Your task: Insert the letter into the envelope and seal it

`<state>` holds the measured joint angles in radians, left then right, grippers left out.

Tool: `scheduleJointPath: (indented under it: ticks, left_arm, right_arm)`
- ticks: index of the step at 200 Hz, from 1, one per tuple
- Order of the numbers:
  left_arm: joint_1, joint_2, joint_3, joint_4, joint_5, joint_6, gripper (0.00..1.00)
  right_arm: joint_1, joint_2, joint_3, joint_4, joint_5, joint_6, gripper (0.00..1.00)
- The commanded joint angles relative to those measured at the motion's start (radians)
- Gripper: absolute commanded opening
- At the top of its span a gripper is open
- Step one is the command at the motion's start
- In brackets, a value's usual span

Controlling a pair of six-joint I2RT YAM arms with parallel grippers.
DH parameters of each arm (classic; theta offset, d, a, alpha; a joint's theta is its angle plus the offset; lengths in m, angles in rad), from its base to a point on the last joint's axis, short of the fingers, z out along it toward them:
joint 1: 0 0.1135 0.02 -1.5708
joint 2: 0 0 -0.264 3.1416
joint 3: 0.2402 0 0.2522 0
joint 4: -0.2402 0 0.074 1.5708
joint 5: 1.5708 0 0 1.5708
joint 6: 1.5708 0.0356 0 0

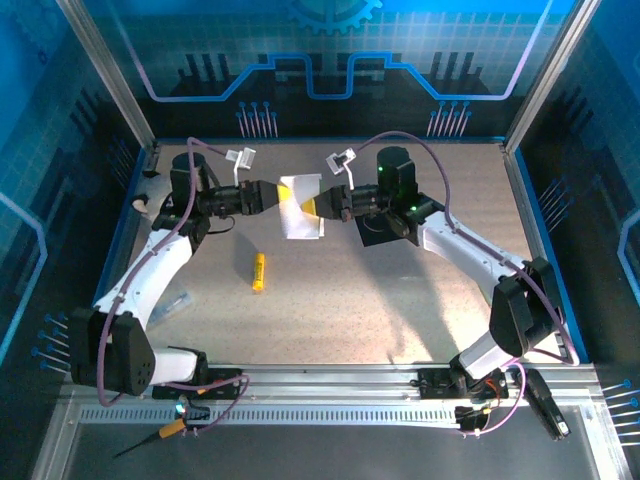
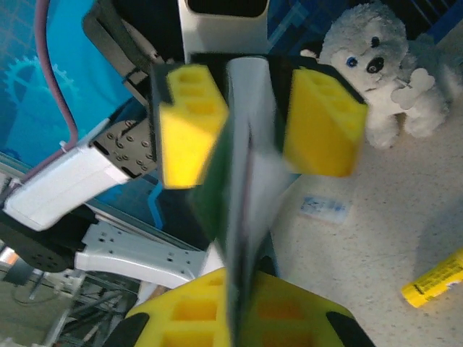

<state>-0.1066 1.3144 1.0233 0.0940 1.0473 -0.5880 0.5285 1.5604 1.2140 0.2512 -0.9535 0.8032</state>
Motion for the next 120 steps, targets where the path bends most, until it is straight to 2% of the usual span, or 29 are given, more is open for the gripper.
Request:
scheduleJointPath:
  ticks: [1,10,24,44,89,120]
  left_arm:
    - [0.017,-0.050,0.048,-0.130,0.039,0.097,0.75]
    - [0.022,-0.067,0.055,-0.177,0.068,0.135,0.86]
    - [0.023,-0.093,0.087,-0.344,0.080,0.257,0.99]
    - [0.022,-0.123,0.095,-0.475,0.092,0.362,0.99]
    - [0.013,-0.154,0.052,-0.469,0.085,0.378,0.99]
    - [0.007,-0.124,0.061,-0.452,0.078,0.384,0.99]
  right_arm:
    - [-0.020,0.015,-0.022,0.161,-0.037,0.117,0.00]
    - [-0.029,0.019,-0.032,0.206,-0.044,0.161,0.00]
    - [-0.041,0.028,-0.046,0.287,-0.057,0.225,0.00]
    - [-0.047,0.046,-0.056,0.374,-0.068,0.300,0.00]
    - [-0.037,0.103,-0.059,0.583,-0.082,0.468,0.00]
    - [-0.017,0.112,-0.053,0.599,-0.086,0.483,0.00]
